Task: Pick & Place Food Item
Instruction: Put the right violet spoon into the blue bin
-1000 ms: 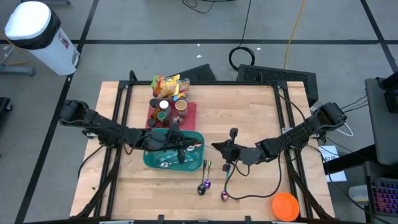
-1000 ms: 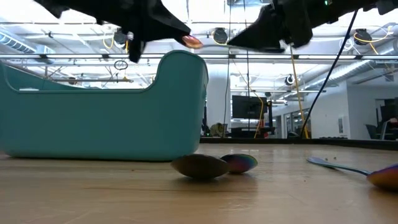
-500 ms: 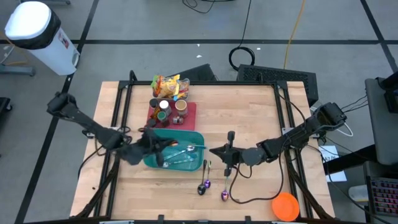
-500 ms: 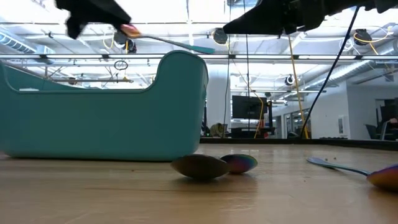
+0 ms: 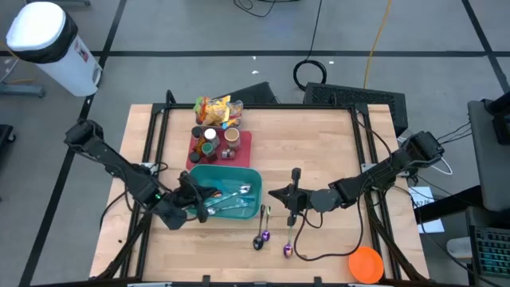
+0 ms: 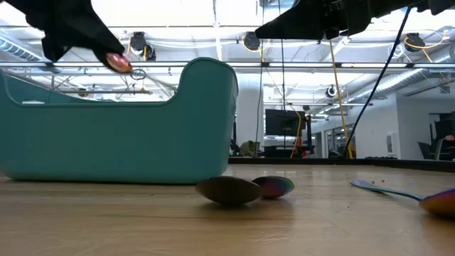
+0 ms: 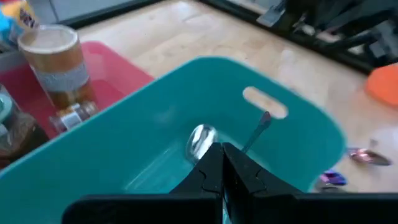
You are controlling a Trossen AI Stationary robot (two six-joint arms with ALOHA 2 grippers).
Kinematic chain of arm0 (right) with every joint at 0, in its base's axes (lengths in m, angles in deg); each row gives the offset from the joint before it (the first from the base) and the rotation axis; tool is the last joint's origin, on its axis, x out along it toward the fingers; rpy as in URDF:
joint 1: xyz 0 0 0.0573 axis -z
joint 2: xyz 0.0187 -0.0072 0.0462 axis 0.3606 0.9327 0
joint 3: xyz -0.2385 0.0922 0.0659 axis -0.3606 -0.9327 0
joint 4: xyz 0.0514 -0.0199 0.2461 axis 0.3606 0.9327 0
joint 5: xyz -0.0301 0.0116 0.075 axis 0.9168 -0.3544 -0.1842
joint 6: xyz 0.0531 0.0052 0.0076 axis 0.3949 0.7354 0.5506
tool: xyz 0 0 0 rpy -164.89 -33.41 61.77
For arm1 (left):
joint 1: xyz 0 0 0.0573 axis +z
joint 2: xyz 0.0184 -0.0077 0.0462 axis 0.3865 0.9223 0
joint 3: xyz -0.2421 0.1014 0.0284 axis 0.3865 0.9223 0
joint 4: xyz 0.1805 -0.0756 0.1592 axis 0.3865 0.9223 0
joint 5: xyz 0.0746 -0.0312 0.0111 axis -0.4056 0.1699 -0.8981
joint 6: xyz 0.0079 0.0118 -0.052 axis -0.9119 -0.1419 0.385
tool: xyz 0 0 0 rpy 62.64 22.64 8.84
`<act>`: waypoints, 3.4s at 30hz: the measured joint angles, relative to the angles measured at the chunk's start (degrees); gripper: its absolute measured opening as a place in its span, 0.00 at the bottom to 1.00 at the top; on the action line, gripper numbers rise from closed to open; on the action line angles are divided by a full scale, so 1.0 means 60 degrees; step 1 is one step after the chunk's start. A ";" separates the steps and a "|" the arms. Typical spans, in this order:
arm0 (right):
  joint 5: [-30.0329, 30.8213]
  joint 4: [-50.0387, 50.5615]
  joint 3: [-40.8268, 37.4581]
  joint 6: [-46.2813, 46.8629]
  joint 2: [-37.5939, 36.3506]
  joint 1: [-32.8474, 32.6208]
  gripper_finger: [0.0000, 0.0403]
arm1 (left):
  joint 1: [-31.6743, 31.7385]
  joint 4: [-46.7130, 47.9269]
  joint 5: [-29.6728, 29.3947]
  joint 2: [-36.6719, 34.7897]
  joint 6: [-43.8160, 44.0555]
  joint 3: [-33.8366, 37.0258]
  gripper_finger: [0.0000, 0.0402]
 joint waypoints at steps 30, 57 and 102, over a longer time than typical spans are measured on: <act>-0.1295 0.0012 -0.0004 0.1257 -0.0004 0.0005 0.15 | 0.2427 -0.0054 0.1940 0.0677 -0.0053 0.0000 0.47; -0.5838 0.2394 0.0007 0.3931 0.2829 -0.1199 0.41 | 0.2514 -0.0898 0.2195 0.0673 -0.0219 0.0000 0.71; 0.3053 0.0240 -0.0004 -0.3729 -0.0098 -0.0244 0.00 | 0.2610 -0.6517 0.2421 0.1340 -0.4102 0.0015 0.71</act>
